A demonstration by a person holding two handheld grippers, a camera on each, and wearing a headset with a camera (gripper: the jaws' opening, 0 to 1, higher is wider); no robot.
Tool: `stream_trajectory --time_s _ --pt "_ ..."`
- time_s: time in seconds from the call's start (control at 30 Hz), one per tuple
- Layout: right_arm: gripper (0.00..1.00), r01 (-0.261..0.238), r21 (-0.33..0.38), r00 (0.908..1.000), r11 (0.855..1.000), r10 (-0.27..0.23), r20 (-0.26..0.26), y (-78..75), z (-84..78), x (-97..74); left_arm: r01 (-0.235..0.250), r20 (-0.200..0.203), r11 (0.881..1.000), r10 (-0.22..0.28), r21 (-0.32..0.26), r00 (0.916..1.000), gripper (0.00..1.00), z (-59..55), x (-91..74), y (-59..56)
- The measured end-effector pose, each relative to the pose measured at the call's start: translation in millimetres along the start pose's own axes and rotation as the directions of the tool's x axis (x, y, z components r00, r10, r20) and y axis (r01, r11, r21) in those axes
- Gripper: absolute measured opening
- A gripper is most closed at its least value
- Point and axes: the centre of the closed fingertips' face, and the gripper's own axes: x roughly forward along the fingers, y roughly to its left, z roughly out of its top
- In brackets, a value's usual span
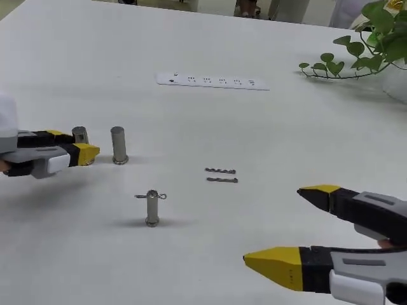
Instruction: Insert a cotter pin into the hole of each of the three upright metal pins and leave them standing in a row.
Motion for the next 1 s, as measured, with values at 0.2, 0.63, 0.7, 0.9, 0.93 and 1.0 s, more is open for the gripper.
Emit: stream_trajectory --time_s 0.2,0.63,0.7,0.9,0.93,1.0 --pt "0.85 -0.021 0.014 0.9998 1.000 0.021 0.006 3.6 0.1 1.7 -0.002 -0.004 0.999 0.002 0.037 1.0000 0.10 0.3 0.3 0.4" --pt "0.84 -0.031 0.002 0.9994 1.000 0.031 -0.015 5.5 -4.6 3.7 -0.021 -0.007 0.998 0.021 0.066 0.9997 0.09 2.3 -1.2 0.4" --pt "0.84 -0.029 0.001 0.9995 1.000 0.029 -0.015 5.4 -4.4 3.3 -0.024 -0.018 0.997 0.025 0.069 0.9995 0.09 2.4 -2.6 1.1" --pt "0.85 -0.027 -0.009 0.9995 1.000 0.027 -0.019 6.5 -4.6 1.4 -0.018 -0.009 0.996 0.019 0.090 0.9998 0.09 15.1 -21.8 -5.7" --pt "0.84 -0.027 -0.008 0.9994 1.000 0.027 -0.021 6.5 -4.9 1.3 -0.009 -0.009 0.995 0.010 0.099 0.9999 0.09 16.9 -23.7 -8.2" --pt "0.85 -0.025 -0.004 0.9995 1.000 0.025 -0.016 6.7 -4.5 1.3 -0.002 -0.020 0.995 0.004 0.105 0.9998 0.09 20.0 -29.6 -14.3"
